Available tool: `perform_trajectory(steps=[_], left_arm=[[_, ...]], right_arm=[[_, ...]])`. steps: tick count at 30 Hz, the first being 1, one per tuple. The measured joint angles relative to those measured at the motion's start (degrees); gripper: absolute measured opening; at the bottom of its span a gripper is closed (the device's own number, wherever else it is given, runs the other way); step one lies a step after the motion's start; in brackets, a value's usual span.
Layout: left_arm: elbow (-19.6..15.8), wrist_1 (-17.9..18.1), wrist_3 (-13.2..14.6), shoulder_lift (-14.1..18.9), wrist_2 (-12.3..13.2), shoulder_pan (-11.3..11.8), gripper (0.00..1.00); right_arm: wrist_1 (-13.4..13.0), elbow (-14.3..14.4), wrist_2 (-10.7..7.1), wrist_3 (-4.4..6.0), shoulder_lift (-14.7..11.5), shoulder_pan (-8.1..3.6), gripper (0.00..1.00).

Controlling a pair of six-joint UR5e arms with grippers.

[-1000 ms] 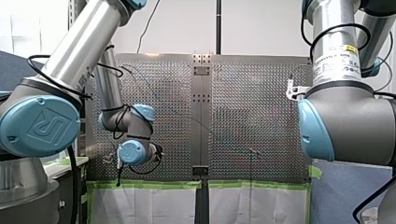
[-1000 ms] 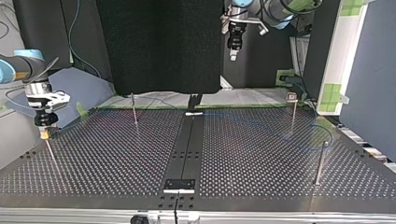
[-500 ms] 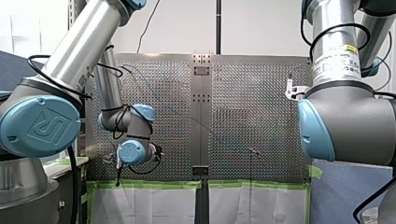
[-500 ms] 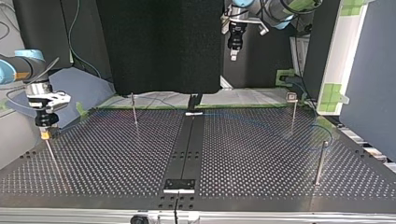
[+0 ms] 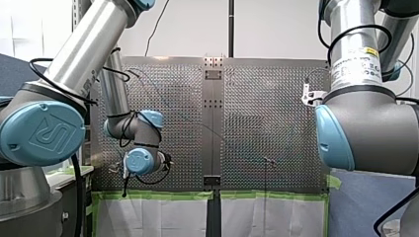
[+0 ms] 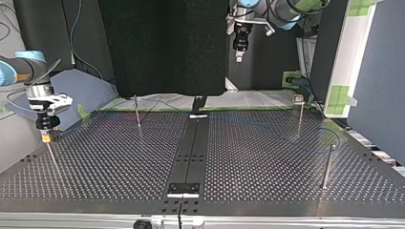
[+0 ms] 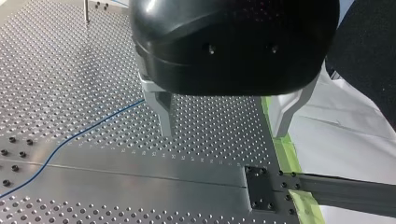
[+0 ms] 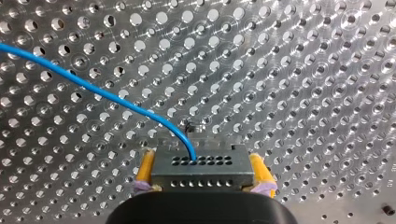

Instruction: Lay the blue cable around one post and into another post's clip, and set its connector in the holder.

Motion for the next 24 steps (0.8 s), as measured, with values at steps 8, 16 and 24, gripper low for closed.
perform_trajectory(steps=[8, 16, 24], left_arm=[[0.0, 0.0, 0.1, 0.0, 0.0, 0.2, 1.0], [0.0, 0.0, 0.2, 0.0, 0.0, 0.4, 1.0], [0.0, -0.2, 0.3, 0.0, 0.1, 0.5, 1.0]], right_arm=[[1.1, -0.1, -0.01, 0.1, -0.1, -0.77, 0.09], [1.1, 0.0, 0.0, 0.11, -0.2, -0.86, 0.68], [1.1, -0.1, 0.0, 0.11, -0.2, -0.86, 0.91]])
